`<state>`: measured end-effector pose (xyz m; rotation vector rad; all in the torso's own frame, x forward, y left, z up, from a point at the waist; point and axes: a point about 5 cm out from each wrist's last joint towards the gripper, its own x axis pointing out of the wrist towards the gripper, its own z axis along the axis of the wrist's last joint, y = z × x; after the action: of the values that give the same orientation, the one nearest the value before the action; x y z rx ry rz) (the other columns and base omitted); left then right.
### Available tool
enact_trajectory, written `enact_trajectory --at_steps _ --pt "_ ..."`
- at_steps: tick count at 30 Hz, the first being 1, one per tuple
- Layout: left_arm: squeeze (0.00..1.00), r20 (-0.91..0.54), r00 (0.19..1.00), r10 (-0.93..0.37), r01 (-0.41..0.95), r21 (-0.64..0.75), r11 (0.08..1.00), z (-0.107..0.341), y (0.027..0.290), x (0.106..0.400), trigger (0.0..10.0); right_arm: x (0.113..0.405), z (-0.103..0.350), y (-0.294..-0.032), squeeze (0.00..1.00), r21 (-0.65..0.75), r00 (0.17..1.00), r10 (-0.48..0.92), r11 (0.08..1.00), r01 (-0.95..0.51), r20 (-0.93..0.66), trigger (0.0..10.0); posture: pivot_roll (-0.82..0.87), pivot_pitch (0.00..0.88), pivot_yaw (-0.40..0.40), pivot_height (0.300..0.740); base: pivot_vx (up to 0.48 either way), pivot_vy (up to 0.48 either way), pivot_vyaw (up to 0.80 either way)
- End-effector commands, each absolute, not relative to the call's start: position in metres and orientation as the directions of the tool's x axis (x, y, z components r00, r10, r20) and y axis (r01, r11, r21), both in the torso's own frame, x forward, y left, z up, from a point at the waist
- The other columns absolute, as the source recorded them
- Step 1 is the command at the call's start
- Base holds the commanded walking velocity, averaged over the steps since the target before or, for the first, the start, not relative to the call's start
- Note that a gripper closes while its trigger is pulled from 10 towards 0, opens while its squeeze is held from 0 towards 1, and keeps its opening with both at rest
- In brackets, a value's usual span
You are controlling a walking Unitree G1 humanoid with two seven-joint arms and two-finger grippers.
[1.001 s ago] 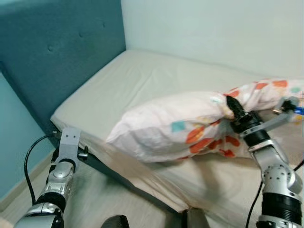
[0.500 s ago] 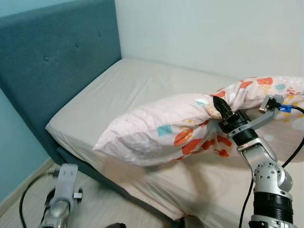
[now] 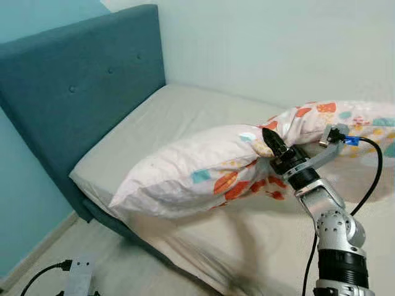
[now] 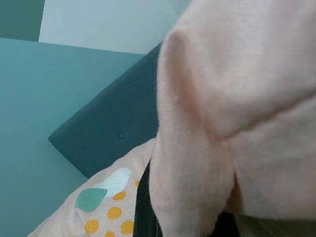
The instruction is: Clean up the room
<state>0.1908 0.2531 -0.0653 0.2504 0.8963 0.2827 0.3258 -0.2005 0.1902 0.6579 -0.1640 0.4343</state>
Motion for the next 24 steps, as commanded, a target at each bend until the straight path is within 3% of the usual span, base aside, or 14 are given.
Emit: enact_trajectory --at_steps 1,12,13,24 --pt "0.0 -0.762 0.555 0.335 -0.101 0.338 0.936 -0.072 0.251 0.179 10.0 0.328 0.206 -0.197 0.0 0.525 0.869 0.343 0.696 -0.49 0.356 0.0 0.02 0.0 0.006 0.691 0.0 0.0 0.0" --pt "0.0 -0.772 0.554 0.311 -0.066 0.332 0.941 -0.074 0.246 0.18 10.0 0.327 0.19 -0.178 0.0 0.481 0.854 0.444 0.706 -0.521 0.273 0.0 0.01 0.0 0.014 0.731 0.0 0.0 0.0" --pt "0.0 -0.773 0.558 0.301 -0.062 0.323 0.944 -0.074 0.245 0.181 10.0 0.327 0.185 -0.176 0.0 0.475 0.858 0.455 0.716 -0.511 0.237 10.0 0.01 0.0 0.014 0.731 0.0 0.0 0.73" --pt "0.0 -0.772 0.576 0.269 -0.049 0.297 0.954 -0.073 0.239 0.185 10.0 0.323 0.16 -0.162 0.0 0.415 0.845 0.519 0.746 -0.52 0.127 10.0 0.01 0.0 0.005 0.731 0.0 0.0 0.75"
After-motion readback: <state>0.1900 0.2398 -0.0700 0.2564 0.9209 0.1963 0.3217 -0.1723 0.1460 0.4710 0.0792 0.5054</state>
